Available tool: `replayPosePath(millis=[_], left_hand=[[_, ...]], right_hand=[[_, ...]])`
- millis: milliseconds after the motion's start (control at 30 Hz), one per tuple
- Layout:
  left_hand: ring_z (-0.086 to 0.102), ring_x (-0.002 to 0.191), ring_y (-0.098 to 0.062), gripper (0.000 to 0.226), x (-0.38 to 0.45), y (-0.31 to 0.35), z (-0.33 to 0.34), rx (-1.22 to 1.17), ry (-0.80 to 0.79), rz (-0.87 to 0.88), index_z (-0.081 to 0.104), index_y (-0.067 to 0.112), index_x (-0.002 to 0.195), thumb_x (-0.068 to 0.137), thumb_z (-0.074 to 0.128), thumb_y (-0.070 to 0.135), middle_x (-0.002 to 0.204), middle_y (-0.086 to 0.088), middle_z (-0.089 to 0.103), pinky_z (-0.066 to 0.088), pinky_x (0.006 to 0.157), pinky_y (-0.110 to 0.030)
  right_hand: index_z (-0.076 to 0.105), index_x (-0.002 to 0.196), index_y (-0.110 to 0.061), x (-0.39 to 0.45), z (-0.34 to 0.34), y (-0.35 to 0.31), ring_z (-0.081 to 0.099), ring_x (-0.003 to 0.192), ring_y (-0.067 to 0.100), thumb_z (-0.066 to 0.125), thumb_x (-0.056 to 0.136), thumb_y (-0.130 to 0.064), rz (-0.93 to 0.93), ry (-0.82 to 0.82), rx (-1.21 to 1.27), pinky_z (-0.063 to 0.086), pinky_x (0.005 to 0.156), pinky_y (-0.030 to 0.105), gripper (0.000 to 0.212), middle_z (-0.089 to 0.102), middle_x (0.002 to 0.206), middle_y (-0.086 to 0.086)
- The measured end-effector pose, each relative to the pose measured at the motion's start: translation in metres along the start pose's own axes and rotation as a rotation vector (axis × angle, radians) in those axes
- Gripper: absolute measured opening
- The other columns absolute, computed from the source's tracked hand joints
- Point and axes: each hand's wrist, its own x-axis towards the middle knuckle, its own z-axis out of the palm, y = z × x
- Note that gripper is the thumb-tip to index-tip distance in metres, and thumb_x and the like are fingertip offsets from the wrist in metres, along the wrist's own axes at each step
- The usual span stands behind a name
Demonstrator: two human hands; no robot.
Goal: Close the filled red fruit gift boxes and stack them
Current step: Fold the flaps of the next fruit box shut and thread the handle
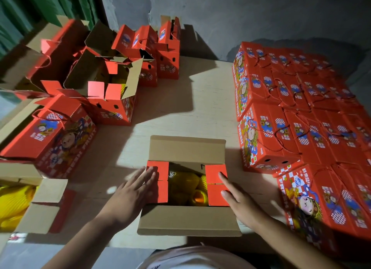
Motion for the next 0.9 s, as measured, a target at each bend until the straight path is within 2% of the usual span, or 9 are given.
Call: replayPosePath(millis=[133, 233, 400, 500, 567, 667, 733, 800, 900], left_hand=[[0.017, 0.160, -0.017, 0.064, -0.010, 0.004, -0.011, 0.140, -0.003, 0.068, 0.027, 0.021, 0.165, 0.104, 0.042, 0.025, 0.174, 0.005, 0.014, 0.050, 0.107, -0.035], [0.022, 0.158, -0.016, 0.077, -0.018, 0.004, -0.012, 0.143, -0.015, 0.086, 0.033, 0.019, 0.164, 0.091, 0.057, 0.010, 0.174, 0.003, 0.014, 0.054, 0.098, -0.033], [-0.029, 0.152, 0.001, 0.109, -0.023, 0.003, -0.006, 0.051, -0.139, 0.080, -0.021, 0.049, 0.159, 0.089, 0.042, -0.004, 0.166, 0.023, -0.032, 0.018, 0.118, -0.037], [-0.029, 0.153, 0.000, 0.109, -0.023, 0.007, -0.007, -0.015, -0.181, 0.071, -0.022, 0.051, 0.158, 0.095, 0.063, 0.024, 0.167, 0.021, -0.032, 0.018, 0.114, -0.040], [-0.024, 0.154, 0.002, 0.109, -0.022, 0.006, -0.009, -0.048, -0.180, 0.081, -0.020, 0.052, 0.159, 0.092, 0.066, 0.048, 0.167, 0.024, -0.028, 0.022, 0.118, -0.039], [0.000, 0.155, 0.010, 0.085, -0.020, 0.008, -0.014, -0.209, -0.063, 0.034, -0.004, 0.059, 0.159, 0.094, 0.046, 0.080, 0.168, 0.034, -0.003, 0.028, 0.125, -0.032], [0.036, 0.144, 0.010, 0.074, -0.017, 0.012, -0.019, -0.308, 0.054, -0.057, 0.012, 0.060, 0.159, 0.096, 0.046, 0.078, 0.160, 0.033, 0.031, 0.040, 0.112, -0.022], [0.064, 0.121, -0.007, 0.071, -0.011, 0.019, -0.020, -0.328, 0.142, -0.141, 0.024, 0.050, 0.161, 0.098, 0.056, 0.063, 0.143, 0.022, 0.061, 0.051, 0.091, -0.026], [0.071, 0.096, -0.019, 0.077, 0.002, 0.026, -0.016, -0.337, 0.242, -0.270, 0.033, 0.042, 0.160, 0.095, 0.073, 0.043, 0.122, 0.011, 0.072, 0.048, 0.075, -0.033]], right_hand=[[0.018, 0.156, -0.065, -0.003, -0.011, 0.002, 0.006, 0.155, -0.004, 0.045, 0.110, -0.024, -0.119, 0.032, -0.311, 0.029, 0.115, 0.027, 0.067, -0.010, 0.170, -0.030], [0.023, 0.165, -0.041, -0.005, -0.017, 0.001, 0.002, 0.159, 0.004, 0.050, 0.100, 0.002, -0.283, 0.004, -0.558, 0.034, 0.121, 0.031, 0.082, -0.008, 0.172, -0.025], [0.010, 0.168, -0.030, -0.019, -0.025, 0.004, -0.012, 0.158, 0.001, 0.050, 0.090, 0.008, -0.394, -0.132, -0.755, 0.035, 0.121, 0.026, 0.096, -0.013, 0.172, -0.024], [0.002, 0.168, -0.029, -0.025, -0.030, 0.006, -0.014, 0.159, 0.004, 0.048, 0.087, 0.001, -0.432, -0.186, -0.770, 0.031, 0.124, 0.029, 0.099, -0.017, 0.173, -0.019], [0.008, 0.168, -0.030, -0.024, -0.032, 0.005, -0.012, 0.159, 0.003, 0.051, 0.090, -0.009, -0.420, -0.229, -0.676, 0.025, 0.127, 0.037, 0.092, -0.012, 0.173, -0.022], [0.039, 0.160, -0.039, -0.024, -0.027, 0.000, 0.005, 0.157, -0.007, 0.066, 0.098, -0.043, -0.262, -0.156, -0.314, 0.028, 0.126, 0.050, 0.067, 0.015, 0.167, -0.034], [0.054, 0.148, -0.043, -0.021, -0.020, -0.006, 0.026, 0.149, -0.013, 0.071, 0.091, -0.052, -0.154, -0.009, -0.093, 0.032, 0.126, 0.042, 0.060, 0.038, 0.156, -0.038], [0.056, 0.142, -0.049, -0.016, -0.012, -0.012, 0.049, 0.133, -0.014, 0.079, 0.085, -0.047, -0.076, 0.125, 0.049, 0.045, 0.116, 0.033, 0.061, 0.056, 0.141, -0.035], [0.050, 0.137, -0.053, -0.005, -0.004, -0.019, 0.066, 0.111, -0.006, 0.086, 0.083, -0.026, -0.012, 0.264, 0.184, 0.059, 0.095, 0.032, 0.070, 0.070, 0.119, -0.028]])
